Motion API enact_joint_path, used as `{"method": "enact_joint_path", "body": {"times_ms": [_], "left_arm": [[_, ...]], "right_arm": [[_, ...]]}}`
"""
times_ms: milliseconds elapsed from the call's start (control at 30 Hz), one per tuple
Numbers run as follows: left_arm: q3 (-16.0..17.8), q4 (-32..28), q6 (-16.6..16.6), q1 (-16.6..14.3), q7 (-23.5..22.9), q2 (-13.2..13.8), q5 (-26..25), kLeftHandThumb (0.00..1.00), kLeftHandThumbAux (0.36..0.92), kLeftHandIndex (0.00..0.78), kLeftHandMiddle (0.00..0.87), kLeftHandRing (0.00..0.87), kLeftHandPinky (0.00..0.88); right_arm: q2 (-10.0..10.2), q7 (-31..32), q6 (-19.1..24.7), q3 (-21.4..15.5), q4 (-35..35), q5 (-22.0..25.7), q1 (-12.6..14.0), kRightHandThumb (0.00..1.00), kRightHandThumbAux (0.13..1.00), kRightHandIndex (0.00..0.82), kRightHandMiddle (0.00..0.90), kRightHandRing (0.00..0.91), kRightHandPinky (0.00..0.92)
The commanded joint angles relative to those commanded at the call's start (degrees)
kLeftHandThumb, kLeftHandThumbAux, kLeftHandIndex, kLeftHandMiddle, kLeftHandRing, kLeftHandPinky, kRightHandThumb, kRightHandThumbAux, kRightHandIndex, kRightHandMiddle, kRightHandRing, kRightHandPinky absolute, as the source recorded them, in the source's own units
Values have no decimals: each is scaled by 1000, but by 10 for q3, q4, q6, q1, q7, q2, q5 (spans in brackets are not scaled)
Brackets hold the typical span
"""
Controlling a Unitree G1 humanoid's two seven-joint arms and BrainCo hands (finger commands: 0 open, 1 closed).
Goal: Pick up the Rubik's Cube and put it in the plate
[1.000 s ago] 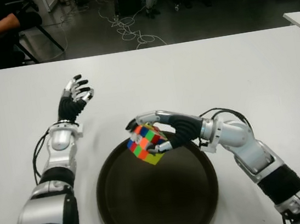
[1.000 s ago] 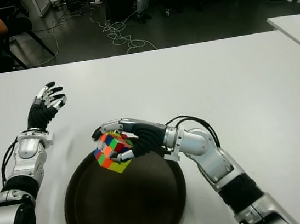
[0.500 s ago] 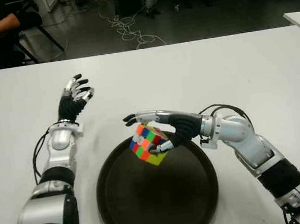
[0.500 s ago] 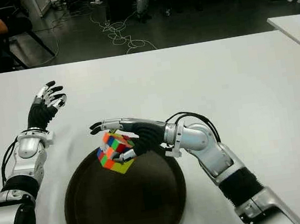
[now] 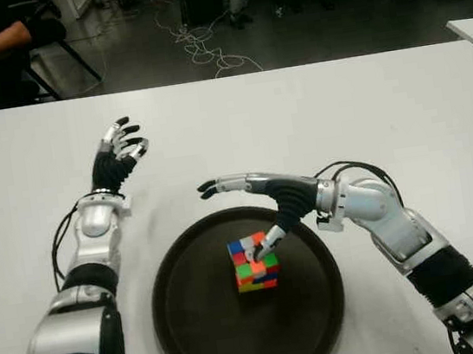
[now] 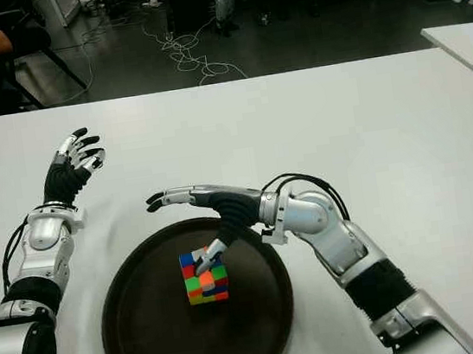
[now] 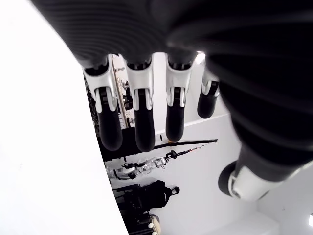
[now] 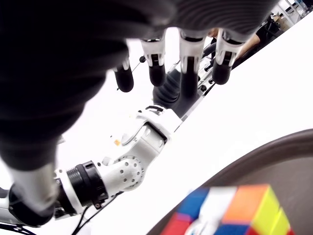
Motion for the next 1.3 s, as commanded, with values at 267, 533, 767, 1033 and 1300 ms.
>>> {"method": "enact_joint_path", "body": {"times_ms": [267,533,767,1033,1300], "left_arm": [[0,-2,-2,1,0,0,1,225,659,121,204,227,280],[-2,-4,-1,2,4,1,3,212,668,122,209,227,269],[-3,-4,-1,2,5,1,3,214,652,120,207,232,280],[-3,-3,-1,2,5,1,2,211,650,118,211,227,277],[-2,-1,0,2,3,1,0,218,659,115,210,229,278]], "right_arm": [[4,4,4,-3,7,9,-2,0,617,8,25,17,22],[3,-8,-4,-3,9,-4,-3,0,613,10,26,20,26],[6,-12,-2,-6,12,-3,-4,0,623,10,27,19,20],[2,-24,-7,-16,24,-9,-11,0,615,13,19,6,3],[-26,-21,-41,-54,83,10,-50,0,586,4,11,0,0]]}}
